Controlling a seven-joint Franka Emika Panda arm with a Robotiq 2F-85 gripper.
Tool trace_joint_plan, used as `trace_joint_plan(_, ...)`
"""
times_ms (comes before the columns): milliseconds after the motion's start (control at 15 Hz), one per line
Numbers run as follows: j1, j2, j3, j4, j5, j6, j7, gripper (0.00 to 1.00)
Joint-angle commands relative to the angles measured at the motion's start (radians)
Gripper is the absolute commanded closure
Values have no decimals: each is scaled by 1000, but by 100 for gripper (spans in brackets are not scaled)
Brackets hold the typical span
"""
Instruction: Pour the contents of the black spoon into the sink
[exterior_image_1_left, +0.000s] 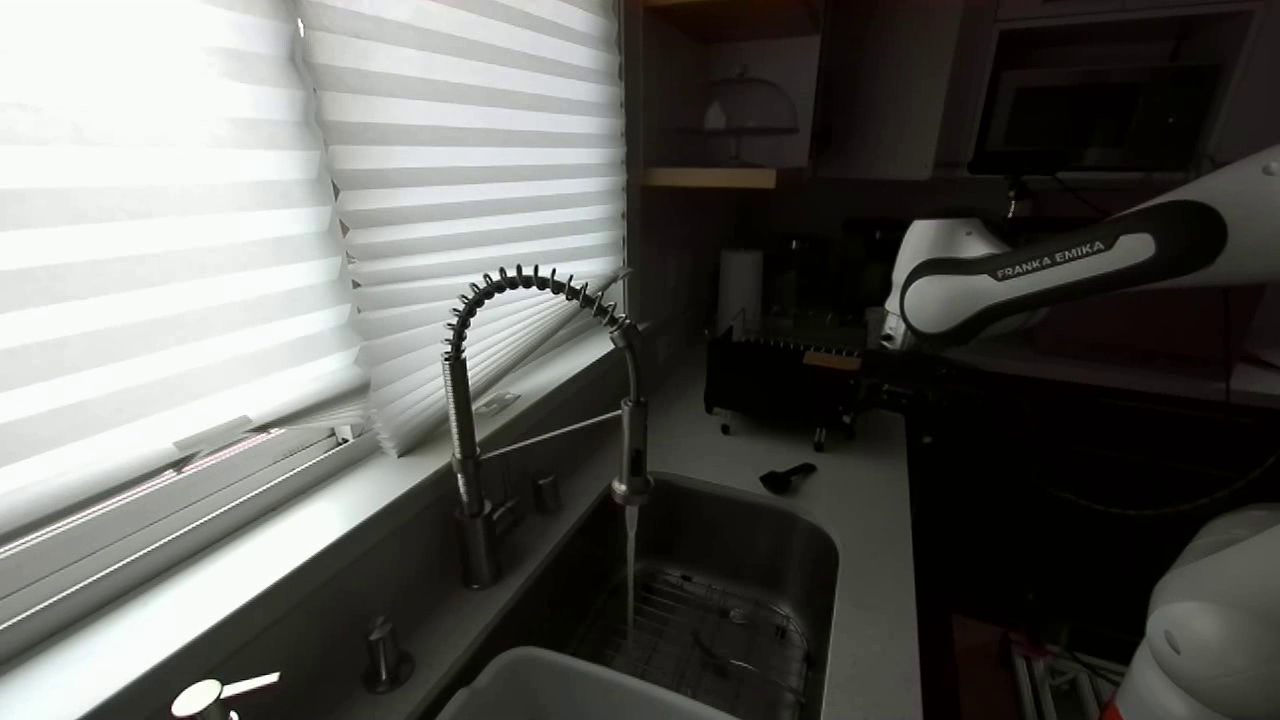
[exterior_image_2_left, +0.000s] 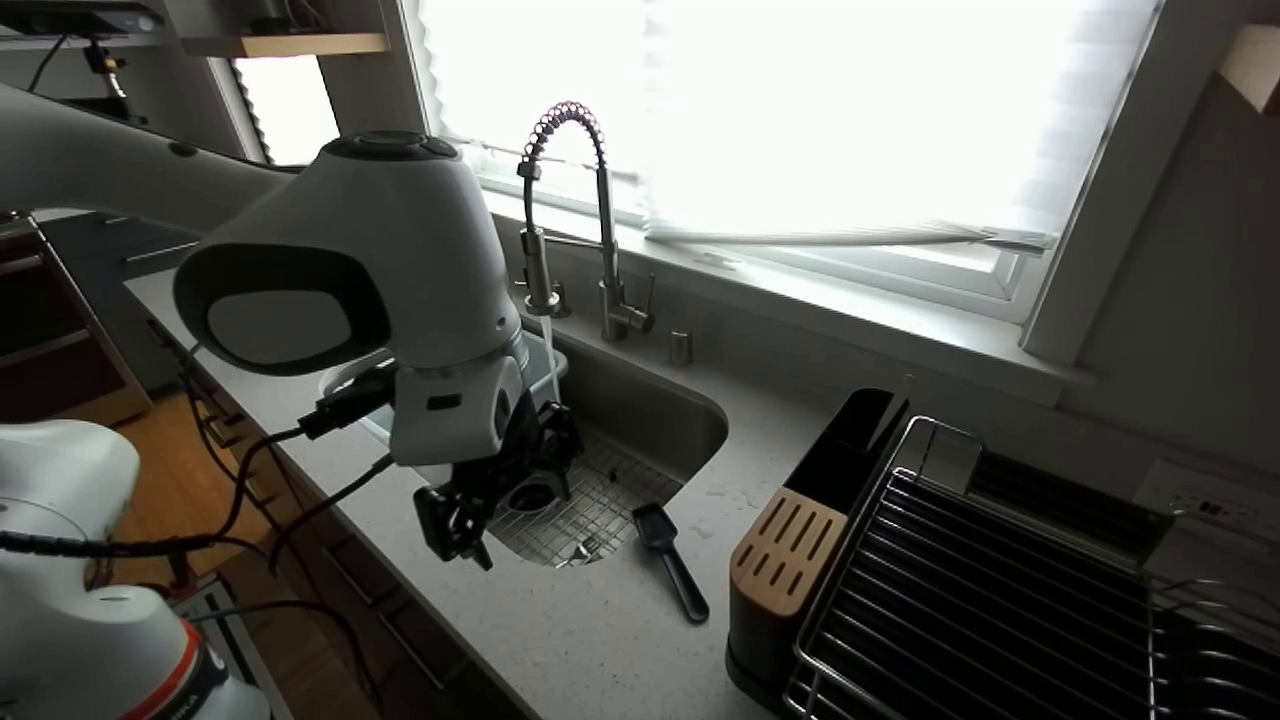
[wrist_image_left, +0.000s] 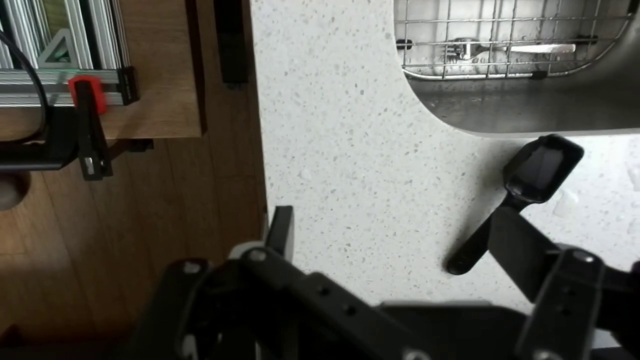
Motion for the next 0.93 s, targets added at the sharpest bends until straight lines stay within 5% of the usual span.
trace_joint_plan(0,-18,50,8,15,-29,58,72,0)
trace_joint_plan(400,-41,274,0,126,-79,115,247,0)
trace_joint_plan(867,59,476,-76,269,-45,115,149,0)
